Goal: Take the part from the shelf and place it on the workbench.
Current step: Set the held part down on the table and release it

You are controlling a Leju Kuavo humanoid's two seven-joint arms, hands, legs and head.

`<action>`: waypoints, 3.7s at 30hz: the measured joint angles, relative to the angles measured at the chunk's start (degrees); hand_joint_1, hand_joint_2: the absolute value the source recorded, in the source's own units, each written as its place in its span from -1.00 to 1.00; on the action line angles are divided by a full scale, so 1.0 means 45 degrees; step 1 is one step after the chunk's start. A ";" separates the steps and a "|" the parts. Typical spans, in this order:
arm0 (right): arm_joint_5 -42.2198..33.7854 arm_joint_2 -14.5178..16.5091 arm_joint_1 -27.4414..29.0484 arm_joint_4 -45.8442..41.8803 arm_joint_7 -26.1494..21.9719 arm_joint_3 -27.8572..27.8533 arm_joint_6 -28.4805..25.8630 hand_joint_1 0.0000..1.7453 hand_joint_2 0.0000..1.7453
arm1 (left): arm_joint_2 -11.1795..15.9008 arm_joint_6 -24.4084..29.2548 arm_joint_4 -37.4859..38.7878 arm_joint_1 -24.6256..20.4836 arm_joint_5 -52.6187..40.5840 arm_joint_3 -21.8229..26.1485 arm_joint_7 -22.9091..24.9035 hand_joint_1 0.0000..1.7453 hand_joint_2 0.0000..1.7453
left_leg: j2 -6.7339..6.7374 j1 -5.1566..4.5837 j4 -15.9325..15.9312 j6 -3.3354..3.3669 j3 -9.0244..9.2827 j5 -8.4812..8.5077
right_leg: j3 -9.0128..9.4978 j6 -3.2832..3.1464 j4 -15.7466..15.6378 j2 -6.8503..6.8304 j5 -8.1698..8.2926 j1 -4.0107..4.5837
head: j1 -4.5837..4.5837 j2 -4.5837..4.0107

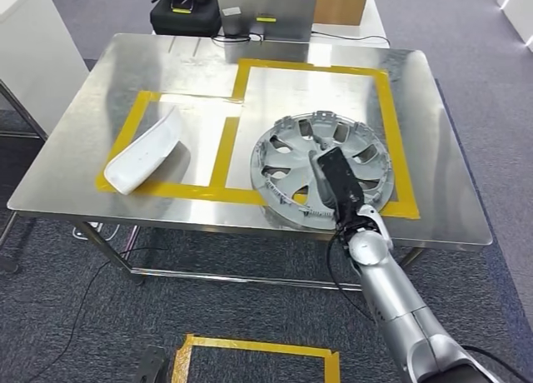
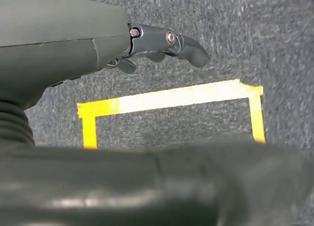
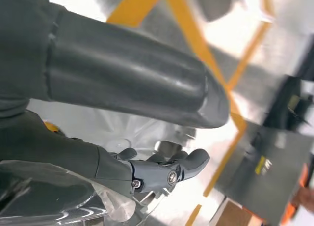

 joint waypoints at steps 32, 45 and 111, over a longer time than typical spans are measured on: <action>-0.2422 -0.1220 0.6081 -0.7644 -0.1993 -0.4162 -0.2253 -1.00 -1.00 | 0.0248 0.0456 0.0000 0.0486 0.1140 0.1262 -0.0463 -1.00 -1.00 | 0.0019 -0.0117 -0.0359 0.0195 0.0524 -0.0138 | -0.0473 0.0011 0.1052 -0.0041 -0.0517 0.0012 | 0.0076 0.0000; -0.2523 -0.1353 0.6515 -0.8085 -0.1937 -0.4174 -0.1759 -1.00 -1.00 | 0.0254 0.0631 0.0000 0.0550 0.1313 0.1418 -0.0464 -1.00 -1.00 | 0.0021 -0.0183 -0.0119 0.0005 0.0430 -0.0255 | 0.0699 -0.0050 -0.0854 -0.0088 0.0419 -0.0040 | 0.0082 0.0000; -0.1682 -0.3002 0.7225 -0.9644 -0.2213 -0.3202 0.0526 -1.00 -1.00 | 0.0268 0.1116 0.0000 0.0716 0.1346 0.2185 -0.0590 -1.00 -1.00 | 0.0128 -0.0163 0.2306 -0.0417 -0.1042 -0.1537 | 0.1642 -0.0639 -0.1584 -0.0204 0.0327 0.0058 | 0.0213 0.0000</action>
